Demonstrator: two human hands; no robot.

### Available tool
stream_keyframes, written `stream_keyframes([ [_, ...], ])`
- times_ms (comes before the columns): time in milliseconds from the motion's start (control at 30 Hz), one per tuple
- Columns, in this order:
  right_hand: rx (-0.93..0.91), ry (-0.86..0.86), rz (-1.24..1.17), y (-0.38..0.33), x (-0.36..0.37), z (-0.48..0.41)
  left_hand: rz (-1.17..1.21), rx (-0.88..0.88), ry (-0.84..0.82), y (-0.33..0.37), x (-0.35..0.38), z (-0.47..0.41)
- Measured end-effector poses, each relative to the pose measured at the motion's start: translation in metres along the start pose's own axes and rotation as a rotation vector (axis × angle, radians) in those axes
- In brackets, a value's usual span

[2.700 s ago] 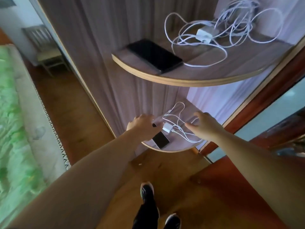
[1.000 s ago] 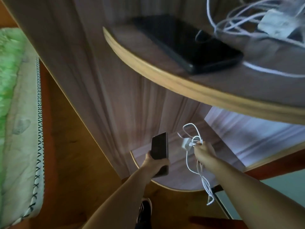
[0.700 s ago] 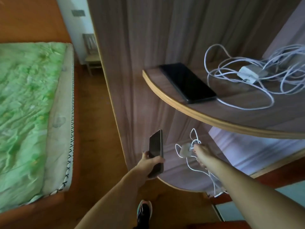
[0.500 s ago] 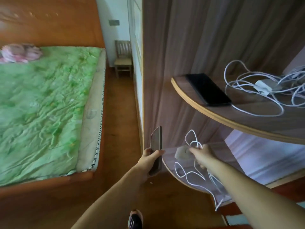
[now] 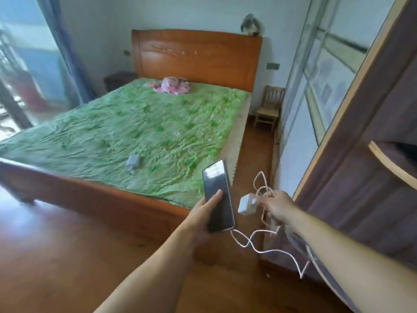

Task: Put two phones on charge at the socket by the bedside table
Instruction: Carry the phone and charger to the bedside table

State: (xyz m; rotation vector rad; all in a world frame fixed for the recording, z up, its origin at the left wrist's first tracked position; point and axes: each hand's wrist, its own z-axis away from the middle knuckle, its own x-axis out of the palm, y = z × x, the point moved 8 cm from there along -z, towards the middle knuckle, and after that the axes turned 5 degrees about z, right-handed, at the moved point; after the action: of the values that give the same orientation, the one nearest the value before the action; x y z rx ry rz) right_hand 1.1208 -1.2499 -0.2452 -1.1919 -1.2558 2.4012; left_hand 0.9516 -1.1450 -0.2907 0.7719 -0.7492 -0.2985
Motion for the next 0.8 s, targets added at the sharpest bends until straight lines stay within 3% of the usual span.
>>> stream_keyframes([
  [267, -0.259, -0.077, 0.042, -0.162, 0.171, 0.091, 0.266, 0.106, 0.078, 0.071, -0.177, 0.164],
  [500, -0.419, -0.206, 0.028, -0.283, 0.327, 0.180, 0.423, 0.307, 0.188, 0.122, -0.321, 0.305],
  [800, -0.565, -0.408, 0.028, -0.399, 0.523, 0.231, 0.554, 0.480, 0.329, 0.172, -0.479, 0.377],
])
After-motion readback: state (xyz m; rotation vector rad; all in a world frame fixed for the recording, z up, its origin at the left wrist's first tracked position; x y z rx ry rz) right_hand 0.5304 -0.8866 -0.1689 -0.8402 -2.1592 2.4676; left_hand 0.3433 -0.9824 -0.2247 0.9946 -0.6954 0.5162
